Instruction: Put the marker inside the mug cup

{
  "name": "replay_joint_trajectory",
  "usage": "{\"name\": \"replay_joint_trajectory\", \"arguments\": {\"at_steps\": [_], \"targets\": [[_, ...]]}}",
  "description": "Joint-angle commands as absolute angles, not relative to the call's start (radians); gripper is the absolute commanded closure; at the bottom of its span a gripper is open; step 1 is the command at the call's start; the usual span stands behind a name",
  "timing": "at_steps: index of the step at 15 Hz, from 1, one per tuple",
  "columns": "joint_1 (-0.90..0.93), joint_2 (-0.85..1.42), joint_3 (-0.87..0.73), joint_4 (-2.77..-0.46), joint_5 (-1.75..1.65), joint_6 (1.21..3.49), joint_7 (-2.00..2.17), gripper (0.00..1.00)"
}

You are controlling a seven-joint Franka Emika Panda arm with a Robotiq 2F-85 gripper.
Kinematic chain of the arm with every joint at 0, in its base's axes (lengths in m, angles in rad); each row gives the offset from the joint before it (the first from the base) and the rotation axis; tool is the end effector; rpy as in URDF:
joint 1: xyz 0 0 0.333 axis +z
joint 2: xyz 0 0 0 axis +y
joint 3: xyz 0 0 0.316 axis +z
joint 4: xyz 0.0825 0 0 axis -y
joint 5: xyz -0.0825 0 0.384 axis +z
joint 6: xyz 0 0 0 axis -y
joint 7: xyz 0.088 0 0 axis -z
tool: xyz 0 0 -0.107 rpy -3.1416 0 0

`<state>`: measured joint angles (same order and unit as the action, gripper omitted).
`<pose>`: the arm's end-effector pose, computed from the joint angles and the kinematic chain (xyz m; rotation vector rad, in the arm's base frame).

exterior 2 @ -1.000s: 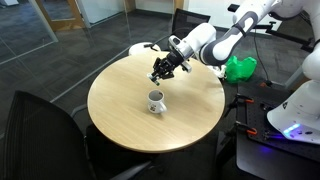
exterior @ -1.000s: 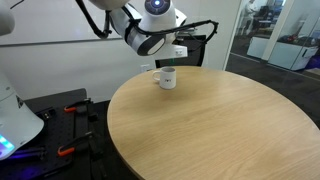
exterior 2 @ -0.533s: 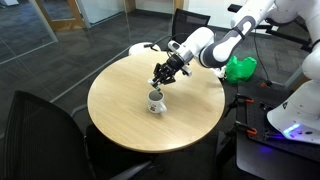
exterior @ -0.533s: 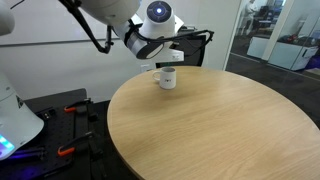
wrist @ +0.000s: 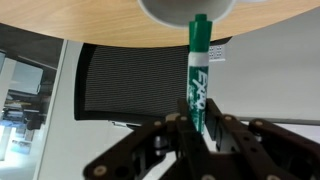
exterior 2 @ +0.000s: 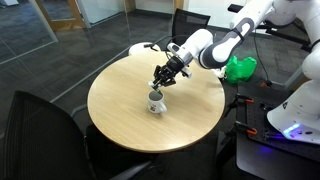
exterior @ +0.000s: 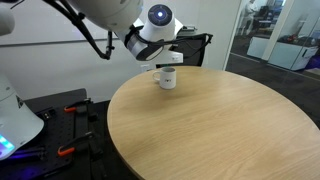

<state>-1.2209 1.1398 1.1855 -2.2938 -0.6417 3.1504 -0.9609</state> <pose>0.5551 0.0289 0.2341 -2.0987 -1.2713 -1.2543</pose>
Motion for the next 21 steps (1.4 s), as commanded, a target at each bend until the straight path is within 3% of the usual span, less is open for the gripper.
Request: {"name": "replay_joint_trajectory", "arguments": {"at_steps": [1, 4, 10, 21], "targets": [[-1.233, 1.182, 1.198, -2.284, -0.636, 3.111, -1.002, 0.52], [-1.238, 1.181, 1.201, -2.285, -0.632, 3.105, -1.002, 0.42], [-1.251, 1.158, 1.214, -2.299, -0.631, 3.12, -0.991, 0.0], [-1.321, 0.938, 1.276, -2.38, -0.606, 3.177, -0.891, 0.0]]}}
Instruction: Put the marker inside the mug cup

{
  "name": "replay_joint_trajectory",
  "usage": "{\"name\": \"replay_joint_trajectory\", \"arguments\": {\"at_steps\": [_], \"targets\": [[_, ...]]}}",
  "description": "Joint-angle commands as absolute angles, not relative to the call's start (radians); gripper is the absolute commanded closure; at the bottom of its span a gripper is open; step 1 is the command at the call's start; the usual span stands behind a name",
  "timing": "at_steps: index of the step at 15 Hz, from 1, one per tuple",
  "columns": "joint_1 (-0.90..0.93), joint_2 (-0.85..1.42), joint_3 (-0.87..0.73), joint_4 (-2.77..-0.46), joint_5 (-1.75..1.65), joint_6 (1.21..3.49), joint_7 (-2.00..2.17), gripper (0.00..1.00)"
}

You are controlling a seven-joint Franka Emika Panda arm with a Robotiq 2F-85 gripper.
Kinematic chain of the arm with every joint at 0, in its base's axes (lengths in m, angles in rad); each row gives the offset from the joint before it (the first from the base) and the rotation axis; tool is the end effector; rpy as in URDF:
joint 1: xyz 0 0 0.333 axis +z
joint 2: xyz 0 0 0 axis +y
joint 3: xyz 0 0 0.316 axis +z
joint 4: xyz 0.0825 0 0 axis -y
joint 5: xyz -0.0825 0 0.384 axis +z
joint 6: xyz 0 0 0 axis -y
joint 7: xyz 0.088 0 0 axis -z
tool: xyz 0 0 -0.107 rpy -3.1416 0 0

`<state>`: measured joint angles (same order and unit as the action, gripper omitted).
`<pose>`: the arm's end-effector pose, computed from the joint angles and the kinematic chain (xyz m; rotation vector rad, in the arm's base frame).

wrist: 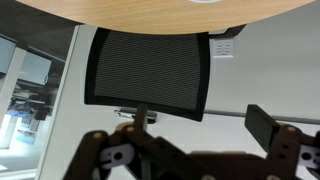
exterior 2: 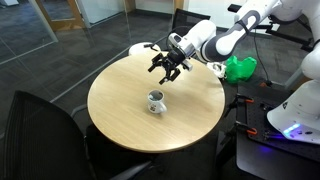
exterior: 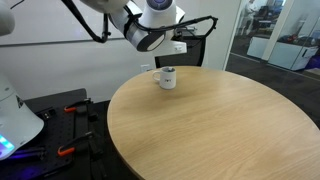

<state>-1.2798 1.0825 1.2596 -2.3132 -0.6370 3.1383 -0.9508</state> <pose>0.5553 0.0194 0.2740 -2.1058 -1.3078 -1.3119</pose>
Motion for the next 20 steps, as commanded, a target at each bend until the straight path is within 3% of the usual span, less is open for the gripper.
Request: {"name": "replay_joint_trajectory", "arguments": {"at_steps": [1, 12, 20], "targets": [[-1.328, 0.898, 1.276, -2.392, -0.601, 3.19, -0.87, 0.0], [-1.509, 0.533, 1.41, -2.471, -0.452, 2.991, -0.627, 0.0], [-1.537, 0.486, 1.451, -2.448, -0.381, 2.885, -0.633, 0.0]]}}
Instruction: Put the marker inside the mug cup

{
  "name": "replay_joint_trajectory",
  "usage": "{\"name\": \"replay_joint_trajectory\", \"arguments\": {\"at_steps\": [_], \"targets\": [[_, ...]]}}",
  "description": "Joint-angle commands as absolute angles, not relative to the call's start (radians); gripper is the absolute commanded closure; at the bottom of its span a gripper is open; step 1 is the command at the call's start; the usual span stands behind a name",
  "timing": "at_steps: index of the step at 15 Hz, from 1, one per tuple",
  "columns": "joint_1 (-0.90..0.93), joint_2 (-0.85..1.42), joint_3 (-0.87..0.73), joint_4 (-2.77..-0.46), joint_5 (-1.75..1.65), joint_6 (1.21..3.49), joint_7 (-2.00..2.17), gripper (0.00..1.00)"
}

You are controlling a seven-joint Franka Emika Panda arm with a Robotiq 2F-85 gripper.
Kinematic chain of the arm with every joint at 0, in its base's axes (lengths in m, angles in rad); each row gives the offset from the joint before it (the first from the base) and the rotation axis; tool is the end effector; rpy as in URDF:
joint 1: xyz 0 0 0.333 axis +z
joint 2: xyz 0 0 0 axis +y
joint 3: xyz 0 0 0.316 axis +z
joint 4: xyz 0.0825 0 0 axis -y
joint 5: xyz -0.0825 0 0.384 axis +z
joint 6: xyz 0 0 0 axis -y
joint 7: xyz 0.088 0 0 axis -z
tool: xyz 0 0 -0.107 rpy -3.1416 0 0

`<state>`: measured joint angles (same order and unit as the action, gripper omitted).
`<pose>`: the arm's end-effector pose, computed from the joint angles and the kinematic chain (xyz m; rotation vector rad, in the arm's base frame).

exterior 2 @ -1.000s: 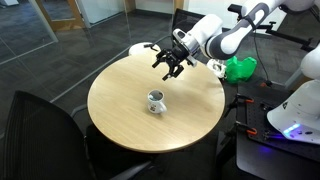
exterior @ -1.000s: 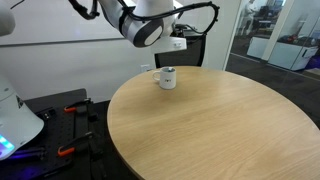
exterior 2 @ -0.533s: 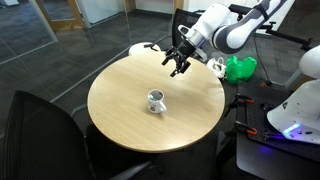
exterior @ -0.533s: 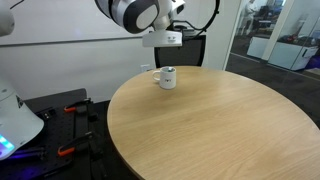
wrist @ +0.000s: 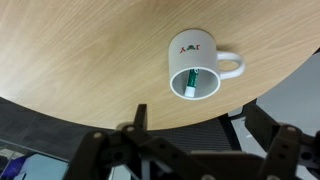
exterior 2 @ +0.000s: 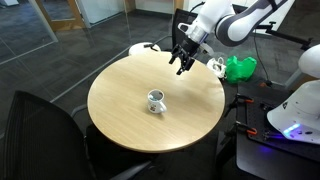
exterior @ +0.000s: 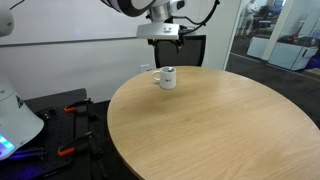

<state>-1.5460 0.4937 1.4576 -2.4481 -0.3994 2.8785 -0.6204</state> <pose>0.5125 -0.0236 0.3249 -2.6902 -1.1164 -0.7772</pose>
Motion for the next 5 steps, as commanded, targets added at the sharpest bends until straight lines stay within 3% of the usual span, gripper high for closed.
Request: {"name": "replay_joint_trajectory", "arguments": {"at_steps": [1, 5], "targets": [[-1.537, 0.475, 1.452, -2.448, -0.379, 2.883, -0.631, 0.0], [-1.537, 0.465, 1.451, -2.448, -0.377, 2.882, -0.63, 0.0]]}}
